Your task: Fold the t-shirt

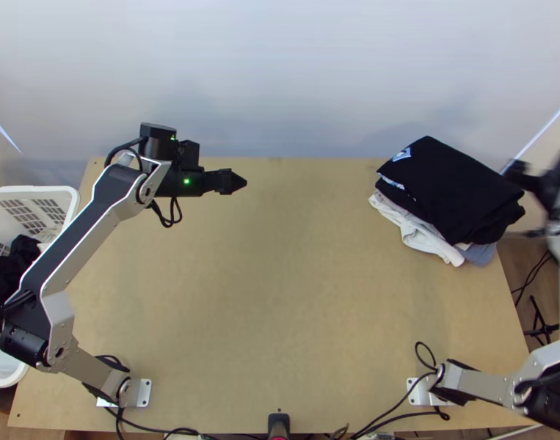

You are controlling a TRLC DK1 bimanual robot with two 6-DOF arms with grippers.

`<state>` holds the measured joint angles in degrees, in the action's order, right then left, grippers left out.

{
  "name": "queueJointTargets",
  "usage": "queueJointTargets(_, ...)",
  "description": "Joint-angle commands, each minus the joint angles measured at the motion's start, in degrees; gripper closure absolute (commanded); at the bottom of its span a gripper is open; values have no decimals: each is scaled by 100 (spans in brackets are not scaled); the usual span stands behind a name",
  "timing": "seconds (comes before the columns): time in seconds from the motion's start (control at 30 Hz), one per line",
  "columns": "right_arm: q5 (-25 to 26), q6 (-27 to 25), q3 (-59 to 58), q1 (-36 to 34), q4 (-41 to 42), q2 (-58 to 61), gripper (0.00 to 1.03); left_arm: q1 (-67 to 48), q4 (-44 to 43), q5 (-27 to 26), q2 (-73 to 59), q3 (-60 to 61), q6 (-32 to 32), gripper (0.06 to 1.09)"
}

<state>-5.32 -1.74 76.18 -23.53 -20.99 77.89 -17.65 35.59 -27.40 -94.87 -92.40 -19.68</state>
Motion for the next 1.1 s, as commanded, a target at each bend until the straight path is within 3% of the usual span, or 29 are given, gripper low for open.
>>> queueJointTargets(0.0, 937, 253, -939, 2116, 939, -248, 3, 130, -9, 6, 21, -50, -9, 10)
queueJointTargets(0.17, 963, 930, -1299, 2318, 1124, 394, 3, 288, 27, 6, 91, -173, -1, 10)
queueJointTargets(0.53, 998, 807, -1483, 876, 2890, 1958, 3, 473, 202, -2, 56, -454, 17, 10)
queueJointTargets(0.8, 1253, 780, -1826, 859, 3822, 2565, 3, 420, 255, -2, -40, -489, -36, 10)
queueJointTargets(1.07, 1429, 771, -2099, 964, 4094, 2758, 3, 411, 255, 6, -84, -507, -80, 10)
